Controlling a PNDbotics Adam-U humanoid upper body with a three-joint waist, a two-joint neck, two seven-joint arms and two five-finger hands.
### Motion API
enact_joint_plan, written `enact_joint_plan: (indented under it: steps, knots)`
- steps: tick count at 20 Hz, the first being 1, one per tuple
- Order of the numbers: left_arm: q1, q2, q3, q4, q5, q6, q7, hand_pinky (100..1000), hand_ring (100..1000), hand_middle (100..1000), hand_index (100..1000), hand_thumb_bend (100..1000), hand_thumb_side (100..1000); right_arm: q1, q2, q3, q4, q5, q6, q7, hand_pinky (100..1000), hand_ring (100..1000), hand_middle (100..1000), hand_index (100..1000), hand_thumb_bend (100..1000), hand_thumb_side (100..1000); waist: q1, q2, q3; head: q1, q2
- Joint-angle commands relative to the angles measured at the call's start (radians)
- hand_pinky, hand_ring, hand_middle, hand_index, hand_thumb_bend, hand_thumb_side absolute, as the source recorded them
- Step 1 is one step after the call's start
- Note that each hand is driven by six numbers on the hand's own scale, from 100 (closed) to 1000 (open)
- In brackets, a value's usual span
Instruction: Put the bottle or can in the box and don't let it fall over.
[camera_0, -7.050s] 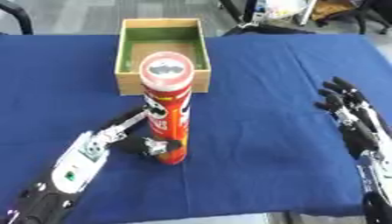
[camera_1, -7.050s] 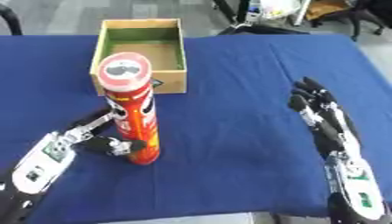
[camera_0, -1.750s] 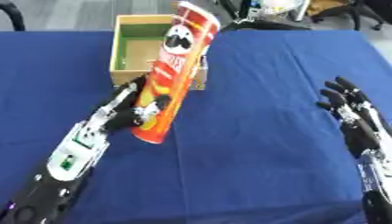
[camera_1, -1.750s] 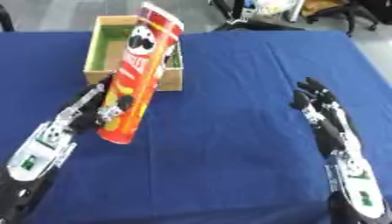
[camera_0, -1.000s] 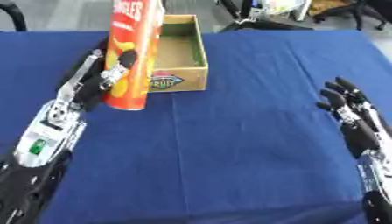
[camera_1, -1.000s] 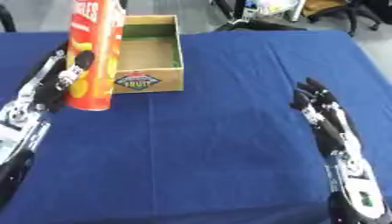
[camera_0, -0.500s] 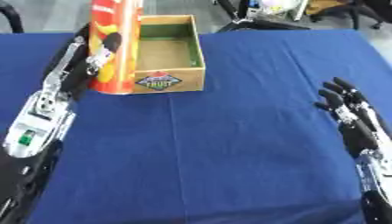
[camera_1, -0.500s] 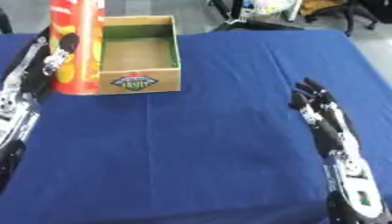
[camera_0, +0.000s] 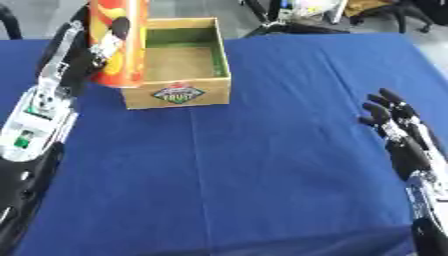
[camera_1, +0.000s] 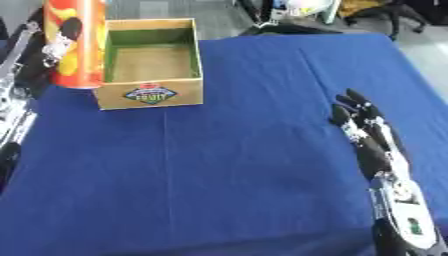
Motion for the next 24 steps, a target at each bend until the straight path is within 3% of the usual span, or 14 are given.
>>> enact_joint_plan:
  steps: [1,8,14,19,24]
  knots:
    - [-0.053,0.028,0.024,0.039,-0.047,-0.018,0.039,252,410,303,779,100,431,-0.009,-0.012,0.003,-0.014,-0.004,-0.002,0.007,796,888,844,924,559,429,0.003,-0.01,-0.006,0.001,-0.015]
    - [-0.126,0.019,0.05,0.19,-0.135,-0.043,0.087,320,466,303,726,114,487,-0.016,-0.014,0.009,-0.011,-0.006,-0.001,0.014,796,888,844,924,559,427,0.005,-0.001,-0.031,0.01,-0.023]
    - [-0.182,0.004,0.078,0.317,-0.202,-0.06,0.117,395,524,324,724,198,531,-0.022,-0.015,0.015,-0.008,-0.007,-0.001,0.023,796,888,844,924,559,425,0.008,0.007,-0.058,0.019,-0.033]
    - [-0.215,0.002,0.093,0.388,-0.262,-0.065,0.136,452,569,365,741,177,540,-0.026,-0.016,0.02,-0.007,-0.008,0.0,0.029,796,888,844,924,558,425,0.013,0.01,-0.078,0.026,-0.038]
    - [-0.231,-0.001,0.107,0.446,-0.332,-0.03,0.158,492,602,398,753,147,561,-0.03,-0.016,0.024,-0.007,-0.008,0.0,0.034,796,888,844,924,559,425,0.016,0.013,-0.094,0.031,-0.044]
